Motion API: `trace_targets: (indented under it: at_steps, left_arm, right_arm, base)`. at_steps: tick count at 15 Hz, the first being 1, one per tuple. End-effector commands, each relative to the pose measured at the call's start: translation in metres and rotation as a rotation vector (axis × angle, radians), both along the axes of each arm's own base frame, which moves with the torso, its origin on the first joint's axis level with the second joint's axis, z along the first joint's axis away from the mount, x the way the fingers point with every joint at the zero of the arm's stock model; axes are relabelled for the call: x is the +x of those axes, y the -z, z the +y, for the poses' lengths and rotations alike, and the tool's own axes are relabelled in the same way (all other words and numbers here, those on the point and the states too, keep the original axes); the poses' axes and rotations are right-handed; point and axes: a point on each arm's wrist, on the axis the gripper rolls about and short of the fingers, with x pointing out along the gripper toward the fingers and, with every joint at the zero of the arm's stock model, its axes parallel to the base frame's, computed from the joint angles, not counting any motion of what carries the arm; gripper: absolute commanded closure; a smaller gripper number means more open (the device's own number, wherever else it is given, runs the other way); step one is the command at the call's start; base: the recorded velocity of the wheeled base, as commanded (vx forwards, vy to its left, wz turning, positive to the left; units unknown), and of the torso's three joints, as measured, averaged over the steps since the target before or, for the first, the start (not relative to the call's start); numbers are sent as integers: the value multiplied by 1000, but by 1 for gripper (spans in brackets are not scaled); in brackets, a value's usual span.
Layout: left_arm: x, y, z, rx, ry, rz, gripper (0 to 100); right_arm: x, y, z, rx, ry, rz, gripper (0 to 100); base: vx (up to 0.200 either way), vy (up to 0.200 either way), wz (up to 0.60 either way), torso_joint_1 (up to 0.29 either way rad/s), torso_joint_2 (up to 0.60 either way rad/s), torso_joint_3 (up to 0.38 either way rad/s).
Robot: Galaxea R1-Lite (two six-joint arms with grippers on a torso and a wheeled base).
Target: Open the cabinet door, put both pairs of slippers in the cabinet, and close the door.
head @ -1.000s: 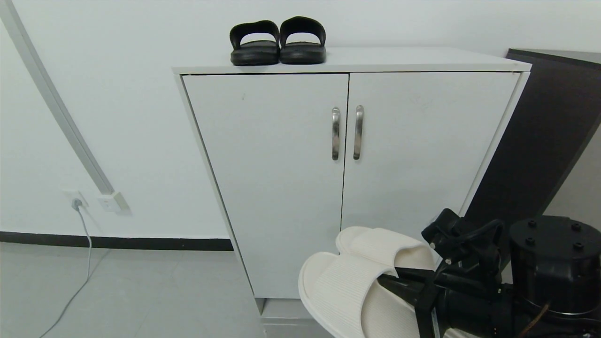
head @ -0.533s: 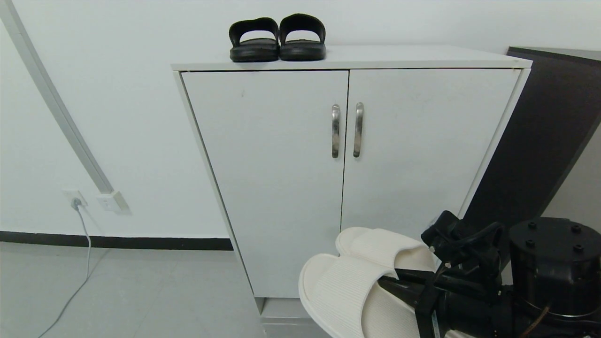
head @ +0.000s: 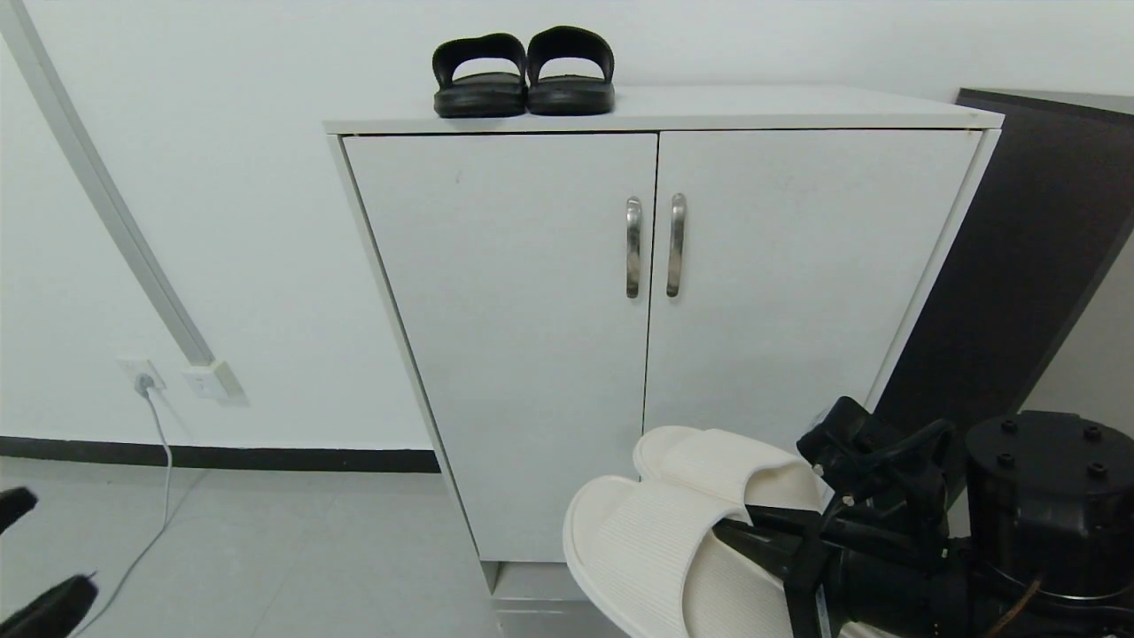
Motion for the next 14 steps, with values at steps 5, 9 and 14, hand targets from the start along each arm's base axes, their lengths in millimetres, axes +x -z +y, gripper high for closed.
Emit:
trace_targets:
  at_steps: [5,9,14]
  left_arm:
    - [111,-12,-48,12,222,85,0]
    - [138,-24,-94,26,278,88,0]
    - [166,-39,-143,23,320,69,0]
  right_arm:
    - [1,0,1,1,3,-1,100]
    - [2,1,2,-3,5,2,100]
    - [2,1,1,0,7,1,100]
  base:
    - [0,0,0,0,0,0]
    - [0,0,0,0,0,0]
    - [0,0,0,0,0,0]
